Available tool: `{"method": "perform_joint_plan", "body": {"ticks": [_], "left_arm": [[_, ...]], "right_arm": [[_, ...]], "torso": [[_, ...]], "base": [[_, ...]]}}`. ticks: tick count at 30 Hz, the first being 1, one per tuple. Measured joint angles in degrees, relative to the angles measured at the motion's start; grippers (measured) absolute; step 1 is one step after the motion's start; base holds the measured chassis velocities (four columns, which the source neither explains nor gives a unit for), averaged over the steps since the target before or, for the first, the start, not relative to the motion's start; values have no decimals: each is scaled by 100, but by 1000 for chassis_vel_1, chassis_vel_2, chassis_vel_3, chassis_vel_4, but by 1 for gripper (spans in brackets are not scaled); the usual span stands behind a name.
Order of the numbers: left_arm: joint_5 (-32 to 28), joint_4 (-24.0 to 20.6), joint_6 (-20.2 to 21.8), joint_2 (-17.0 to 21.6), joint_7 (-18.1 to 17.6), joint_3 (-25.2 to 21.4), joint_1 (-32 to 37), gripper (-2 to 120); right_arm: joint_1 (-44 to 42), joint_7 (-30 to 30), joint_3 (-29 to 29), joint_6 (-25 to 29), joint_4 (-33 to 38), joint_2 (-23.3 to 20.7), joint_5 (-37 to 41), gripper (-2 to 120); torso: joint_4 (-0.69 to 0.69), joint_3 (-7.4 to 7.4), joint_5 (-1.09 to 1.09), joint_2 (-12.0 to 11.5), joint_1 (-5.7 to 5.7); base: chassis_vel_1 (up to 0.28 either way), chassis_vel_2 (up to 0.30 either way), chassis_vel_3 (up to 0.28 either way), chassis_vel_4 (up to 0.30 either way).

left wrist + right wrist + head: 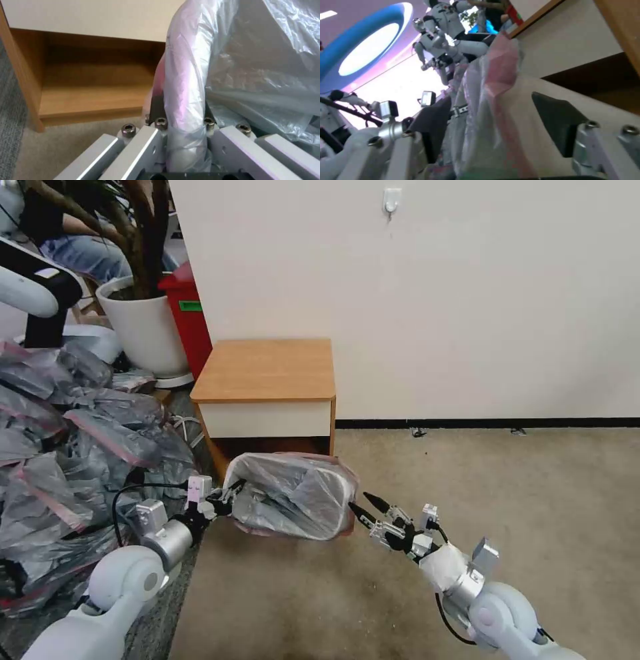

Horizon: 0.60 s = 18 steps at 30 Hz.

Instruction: Pick up the garbage bag from the table and place it over the trash can.

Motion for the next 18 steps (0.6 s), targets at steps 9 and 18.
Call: {"method": "perform_joint_plan", "body": {"ticks": [9,18], "left_arm": [[-9,-46,-5,77,-7,-3,47,3],[-9,-70,-28,84,-18,-8,80,3]], "right_arm": [[204,-89,-95,-74,-246,-41,-38,30],[177,-122,-71,-69,-289,-24,-42,7]], "torso": [[0,0,0,0,0],[0,0,0,0,0]], "base": [[0,0,0,0],[0,0,0,0]]}}
